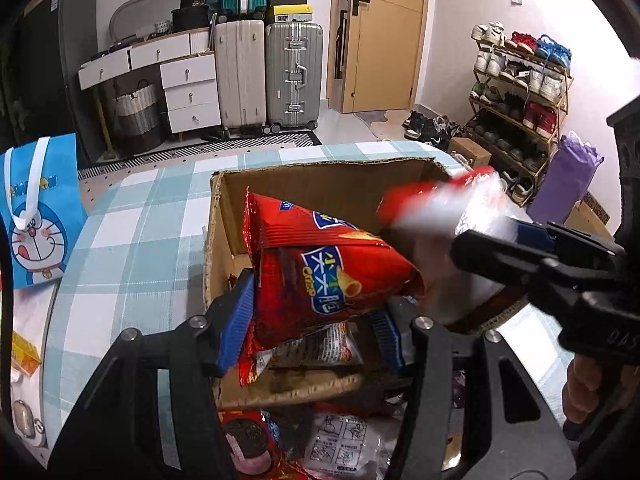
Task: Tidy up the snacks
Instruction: 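Open both tools to drop the bags into the box and withdraw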
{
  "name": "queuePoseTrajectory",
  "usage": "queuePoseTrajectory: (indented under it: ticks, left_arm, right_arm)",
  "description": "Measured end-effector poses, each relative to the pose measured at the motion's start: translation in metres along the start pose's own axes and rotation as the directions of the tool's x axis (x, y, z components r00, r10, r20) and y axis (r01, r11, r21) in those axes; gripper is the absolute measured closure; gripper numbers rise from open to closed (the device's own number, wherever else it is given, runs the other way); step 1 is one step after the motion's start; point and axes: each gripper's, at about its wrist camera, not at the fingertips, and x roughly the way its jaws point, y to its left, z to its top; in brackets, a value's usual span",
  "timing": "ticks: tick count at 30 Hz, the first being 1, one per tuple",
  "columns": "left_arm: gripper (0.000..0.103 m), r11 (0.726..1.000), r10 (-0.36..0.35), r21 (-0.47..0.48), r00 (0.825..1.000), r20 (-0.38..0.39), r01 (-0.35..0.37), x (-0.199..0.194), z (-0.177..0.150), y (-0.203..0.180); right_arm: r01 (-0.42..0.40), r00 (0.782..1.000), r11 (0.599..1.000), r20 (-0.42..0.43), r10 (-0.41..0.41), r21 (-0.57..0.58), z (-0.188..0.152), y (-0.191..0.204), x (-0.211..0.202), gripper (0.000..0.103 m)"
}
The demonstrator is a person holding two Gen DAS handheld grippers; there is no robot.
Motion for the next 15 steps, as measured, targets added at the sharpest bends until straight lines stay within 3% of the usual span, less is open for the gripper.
queuePoseTrajectory:
  ticks: [2, 4, 8, 11, 13, 15]
  left_arm:
    - [0.046, 1.0, -0.011, -0.009, 1.0, -0.013, 0.011, -0.004, 0.0, 0.003]
    - [0.032, 1.0, -0.009, -0.015, 1.0, -0.005, 0.009, -0.012, -0.001, 0.003]
    - [0.019, 1.0, -0.025, -0.013, 0.999, 0.027, 0.025, -0.034, -0.004, 0.003]
    - [0.013, 0.999, -0.031, -0.022, 0.999, 0.04, 0.032, -0.051, -0.007, 0.005]
    - [0.001, 0.999, -0.024, -0.036, 0.999, 0.048, 0.025, -0.063, -0.012, 0.009]
    - [0.001, 0.999, -0.013, -0.04, 0.998, 0.062, 0.015, -0.076, -0.02, 0.012]
  right_arm:
    - [-0.002, 1.0, 1.0, 0.017, 0.002, -0.002, 0.0, 0.001, -0.006, 0.051]
    - [0.003, 0.999, 1.0, 0.04, -0.002, -0.004, 0.001, 0.002, -0.014, 0.047]
    - [0.002, 0.996, 1.0, 0.086, -0.002, 0.005, 0.002, 0.002, -0.036, 0.018]
    - [0.01, 0.993, 0.999, 0.114, -0.014, 0.038, -0.002, -0.002, -0.052, 0.008]
    - [-0.014, 0.992, 0.997, 0.126, 0.004, 0.078, -0.006, -0.008, -0.062, 0.002]
    - [-0.024, 0.992, 0.993, 0.128, 0.01, 0.112, -0.011, -0.014, -0.071, 0.001]
